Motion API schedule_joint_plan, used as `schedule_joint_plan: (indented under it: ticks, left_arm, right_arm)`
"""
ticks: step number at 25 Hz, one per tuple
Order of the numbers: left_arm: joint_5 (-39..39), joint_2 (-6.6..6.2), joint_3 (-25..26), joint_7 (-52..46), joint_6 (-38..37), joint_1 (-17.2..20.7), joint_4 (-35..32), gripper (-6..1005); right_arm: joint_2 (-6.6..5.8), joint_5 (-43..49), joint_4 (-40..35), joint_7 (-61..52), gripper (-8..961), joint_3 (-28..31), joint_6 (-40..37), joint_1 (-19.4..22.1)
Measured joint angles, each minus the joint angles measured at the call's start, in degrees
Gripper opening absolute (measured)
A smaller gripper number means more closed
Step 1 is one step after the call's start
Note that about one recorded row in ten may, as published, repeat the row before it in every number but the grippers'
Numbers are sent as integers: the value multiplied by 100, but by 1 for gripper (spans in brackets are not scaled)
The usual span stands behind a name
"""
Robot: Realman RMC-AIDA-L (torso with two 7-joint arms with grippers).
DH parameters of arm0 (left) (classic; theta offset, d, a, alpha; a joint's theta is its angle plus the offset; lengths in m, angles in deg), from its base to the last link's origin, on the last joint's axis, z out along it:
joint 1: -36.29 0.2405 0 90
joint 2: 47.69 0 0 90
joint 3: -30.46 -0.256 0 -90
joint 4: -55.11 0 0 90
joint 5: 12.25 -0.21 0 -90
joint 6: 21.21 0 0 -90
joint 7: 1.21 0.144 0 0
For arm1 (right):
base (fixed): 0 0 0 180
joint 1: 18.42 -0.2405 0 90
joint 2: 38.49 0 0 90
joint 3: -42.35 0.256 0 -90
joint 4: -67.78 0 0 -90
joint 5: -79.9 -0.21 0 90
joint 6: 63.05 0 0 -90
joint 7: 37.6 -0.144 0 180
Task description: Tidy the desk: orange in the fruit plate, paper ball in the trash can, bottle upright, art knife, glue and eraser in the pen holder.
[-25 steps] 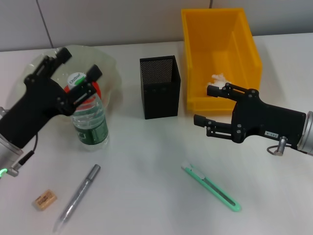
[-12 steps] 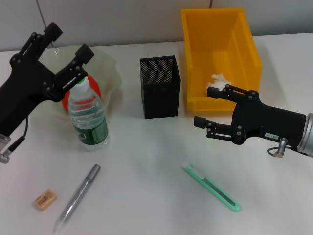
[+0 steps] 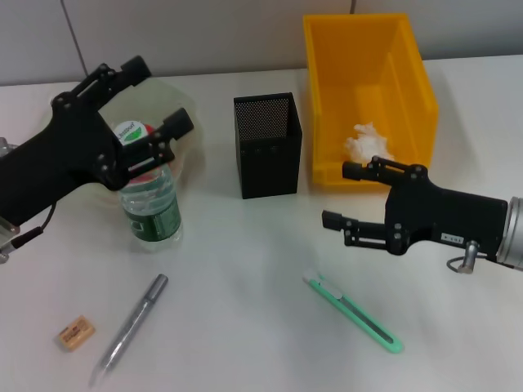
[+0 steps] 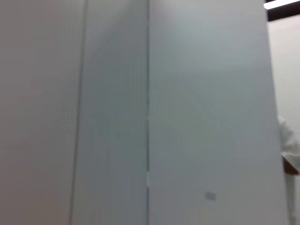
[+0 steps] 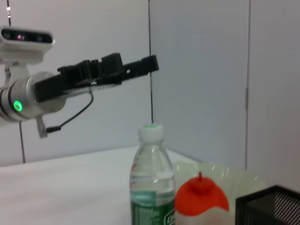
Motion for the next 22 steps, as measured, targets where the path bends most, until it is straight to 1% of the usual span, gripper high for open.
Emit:
schedule_joint_plan:
  ticks: [2,3,4,5,6,7,10,11,12,13,17,21,22]
  left_arm:
    - [0,0,0,0,0,0,0,866]
    - [-555,-23,288,-228,-105,-11,-248,866]
    - [-817,-40,413,-340,-223,3,-396,866]
    - [-817,-40,413,-340,-223,3,-396,866]
    - [-995,-60,509,-426,-325,15,-501,866]
    - [-1336,-88,681,-593,-539,8,-628,866]
    - [-1446,-94,732,-640,-596,1,-661,866]
    - [-1743,-110,860,-762,-717,-18,-736,866]
    - [-1743,-110,860,-762,-717,-18,-736,866]
    - [-2372,-128,1010,-999,-879,-33,-912,866]
    - [-2754,-142,1020,-1150,-1006,-38,-1019,866]
    - [-3098,-156,1067,-1415,-1049,-60,-1086,866]
    - [-3166,-148,1091,-1456,-1049,-70,-1087,866]
  right_arm:
    - [-1,145,-48,-68,785,28,0,6]
    - [-1,145,-48,-68,785,28,0,6]
    - [-1,157,-53,-71,785,31,0,9]
    - [-1,164,-54,-73,785,32,-1,12]
    - [-2,167,-56,-75,785,34,-1,19]
    - [-3,170,-56,-81,785,37,0,29]
    - [-8,202,-96,-145,784,41,-5,51]
    - [-10,247,-141,-225,784,44,-7,59]
    - [-13,432,-290,-430,784,49,-9,69]
    - [-13,432,-290,-430,784,49,-9,69]
    - [3,1032,-772,-1014,784,54,-32,110]
    - [9,1233,-930,-1317,784,54,-53,113]
    - [8,1359,-1046,-1548,784,54,-57,102]
